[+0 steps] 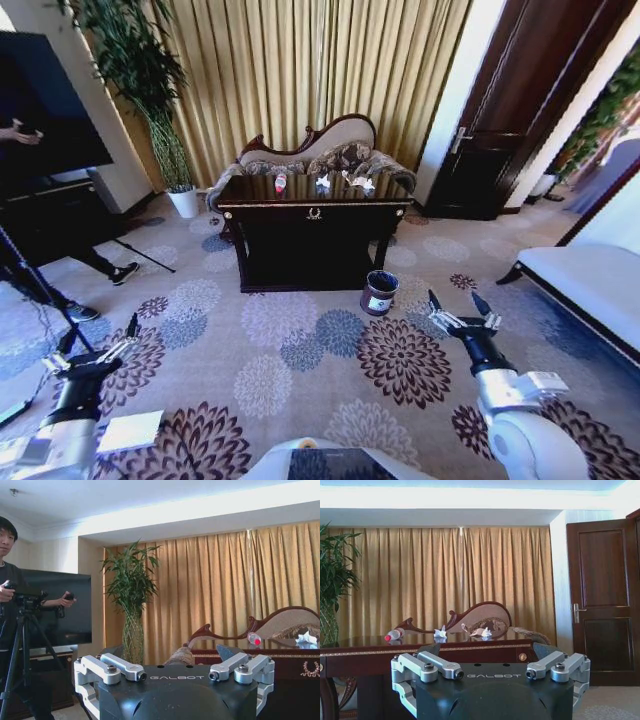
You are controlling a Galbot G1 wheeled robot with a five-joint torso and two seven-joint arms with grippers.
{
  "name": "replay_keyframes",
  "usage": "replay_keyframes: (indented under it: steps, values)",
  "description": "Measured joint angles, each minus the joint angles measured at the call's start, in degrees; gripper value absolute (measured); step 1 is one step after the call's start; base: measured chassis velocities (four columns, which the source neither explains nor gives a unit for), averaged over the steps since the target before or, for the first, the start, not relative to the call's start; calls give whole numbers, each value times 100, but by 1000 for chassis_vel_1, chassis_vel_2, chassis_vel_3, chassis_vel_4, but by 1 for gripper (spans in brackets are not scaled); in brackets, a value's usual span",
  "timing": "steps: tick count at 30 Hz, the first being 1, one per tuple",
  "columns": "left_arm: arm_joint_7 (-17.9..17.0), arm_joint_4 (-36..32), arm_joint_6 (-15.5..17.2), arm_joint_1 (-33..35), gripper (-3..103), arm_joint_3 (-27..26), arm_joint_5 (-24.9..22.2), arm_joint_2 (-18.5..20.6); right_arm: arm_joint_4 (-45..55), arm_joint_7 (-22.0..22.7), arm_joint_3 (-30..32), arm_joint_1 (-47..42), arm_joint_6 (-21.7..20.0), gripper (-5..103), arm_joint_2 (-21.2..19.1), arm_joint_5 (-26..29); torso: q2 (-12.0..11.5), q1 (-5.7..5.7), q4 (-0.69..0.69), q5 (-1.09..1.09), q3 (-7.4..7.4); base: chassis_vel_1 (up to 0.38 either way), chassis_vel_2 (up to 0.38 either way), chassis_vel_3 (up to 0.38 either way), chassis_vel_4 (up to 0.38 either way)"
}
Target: Move to the front of the table and place the trash on the table into the trash bin.
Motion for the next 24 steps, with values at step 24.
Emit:
replay_keyframes:
  steps: [24]
  values:
    - [-205,-707,2301,-857,100,-136,-217,316,295,-297,121,761,-1623,100,-243,33,-1,1,0,0,1,0,0,0,0]
